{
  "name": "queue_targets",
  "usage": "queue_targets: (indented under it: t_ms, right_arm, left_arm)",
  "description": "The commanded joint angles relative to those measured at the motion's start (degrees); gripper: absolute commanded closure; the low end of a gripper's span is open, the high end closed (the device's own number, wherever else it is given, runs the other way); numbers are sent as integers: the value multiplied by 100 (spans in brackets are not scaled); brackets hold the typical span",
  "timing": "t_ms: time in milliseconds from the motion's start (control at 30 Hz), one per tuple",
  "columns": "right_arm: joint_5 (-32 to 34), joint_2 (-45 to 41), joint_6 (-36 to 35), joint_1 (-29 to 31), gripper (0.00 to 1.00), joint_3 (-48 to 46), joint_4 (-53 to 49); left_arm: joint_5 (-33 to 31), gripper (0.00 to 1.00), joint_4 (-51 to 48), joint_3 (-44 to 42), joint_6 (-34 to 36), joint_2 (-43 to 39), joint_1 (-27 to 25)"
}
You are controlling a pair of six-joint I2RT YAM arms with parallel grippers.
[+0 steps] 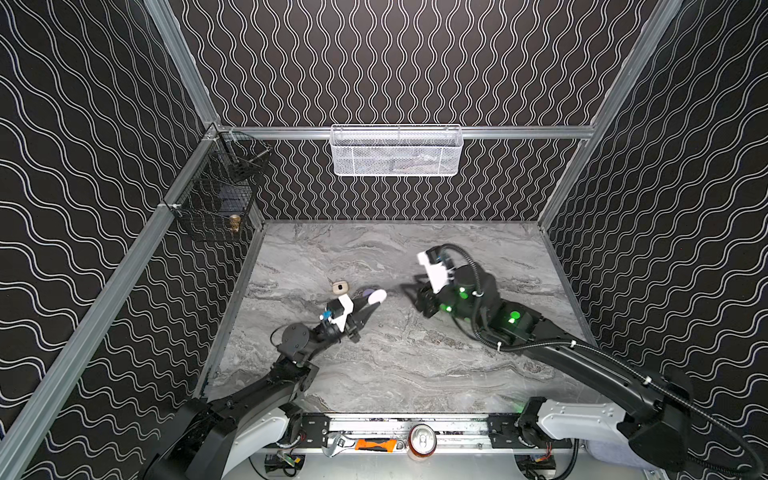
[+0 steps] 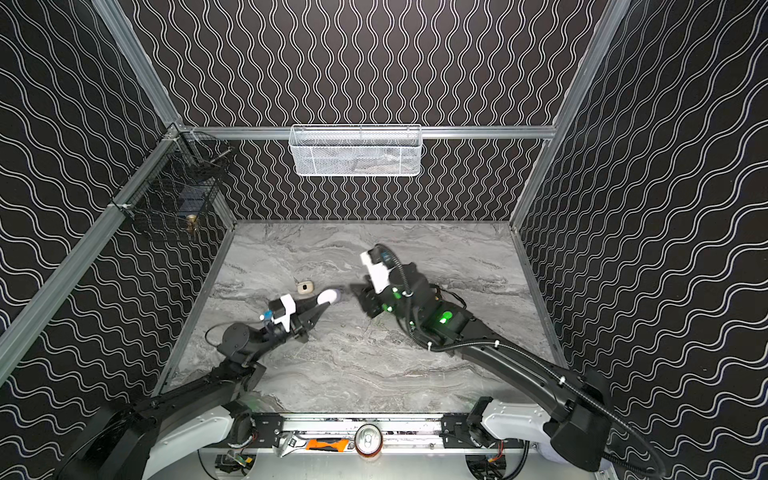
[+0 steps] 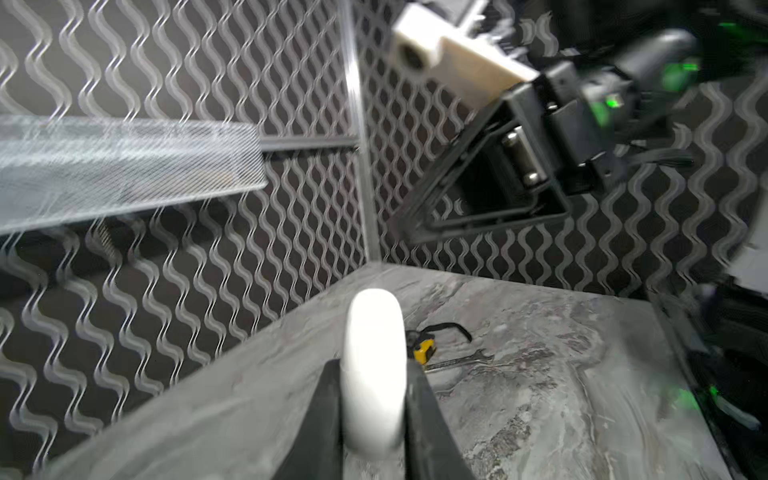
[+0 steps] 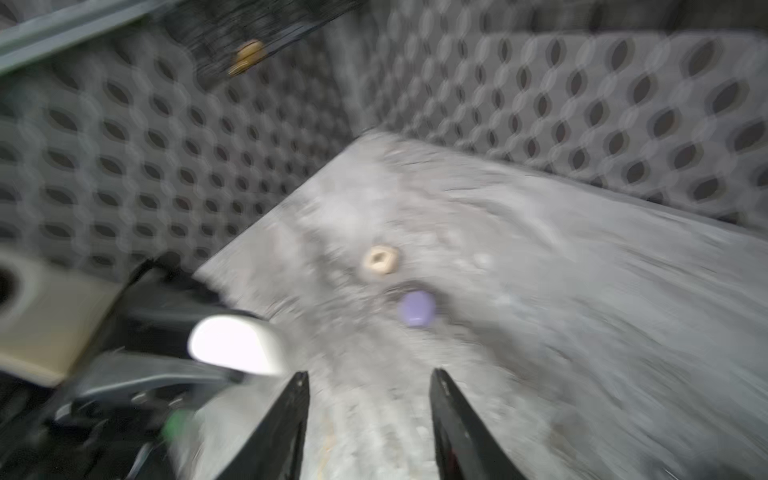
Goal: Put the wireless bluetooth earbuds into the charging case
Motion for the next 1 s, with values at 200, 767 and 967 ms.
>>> queue_targets:
  t_ms: [200, 767, 967]
  right_arm:
    - [2198, -948, 1446, -851, 16, -982, -417]
    - [2192, 1, 828, -3068, 0, -2313, 1510]
    - [2978, 253, -54, -3198, 0, -2963, 2614]
  left_arm:
    - [-2083, 100, -2993, 1114, -2329, 904, 1]
    - [-1530, 100, -3884, 2391, -4427, 3912, -1106]
    - [-1599, 67, -4680, 2702, -4134, 3938, -1117]
